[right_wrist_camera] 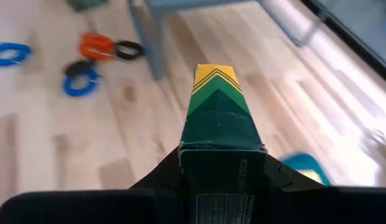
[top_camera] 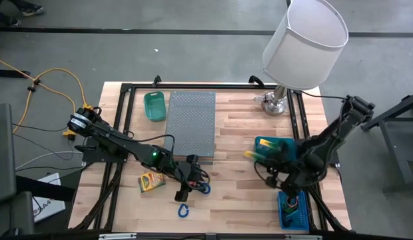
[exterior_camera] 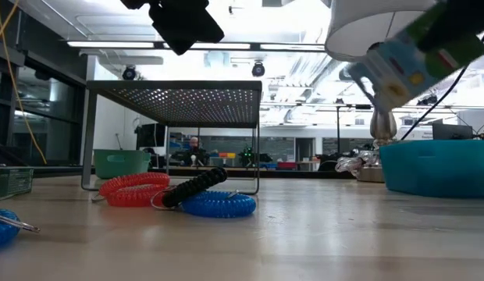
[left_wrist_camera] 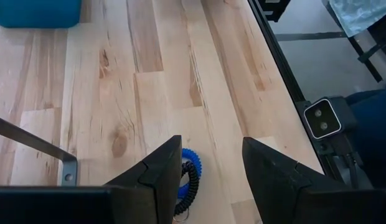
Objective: Pick & Place Office Desk Supplies
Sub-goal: Put the bottom crayon box into the blue bin
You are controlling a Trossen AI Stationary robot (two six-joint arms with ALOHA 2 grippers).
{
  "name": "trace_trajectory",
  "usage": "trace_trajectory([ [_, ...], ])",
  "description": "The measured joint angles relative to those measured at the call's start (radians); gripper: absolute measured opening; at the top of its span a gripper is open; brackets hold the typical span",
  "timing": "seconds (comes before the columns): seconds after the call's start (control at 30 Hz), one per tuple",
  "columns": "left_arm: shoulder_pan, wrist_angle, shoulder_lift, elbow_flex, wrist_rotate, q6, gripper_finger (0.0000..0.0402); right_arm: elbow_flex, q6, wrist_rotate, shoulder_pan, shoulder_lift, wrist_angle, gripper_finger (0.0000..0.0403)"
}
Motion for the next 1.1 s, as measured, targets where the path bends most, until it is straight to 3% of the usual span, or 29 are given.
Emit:
trace_trajectory([
  [0.3, 0.000, 0.000, 0.000, 0.000, 0.000, -0.010, 0.0162, -0.015, 0.396, 0.096, 0.171, -0.009, -0.311, 0.0096],
  [0.77, 0.000, 0.000, 0.000, 0.000, -0.001, -0.053, 0.0162, -0.318, 0.876, 0.164, 0.354, -0.009, -0.331, 0.0097],
  [1.1, 0.000, 0.030, 0.000, 0.000, 0.000, -0.055, 0.0162, -0.407, 1.040, 0.178, 0.418, -0.009, -0.319, 0.0097],
])
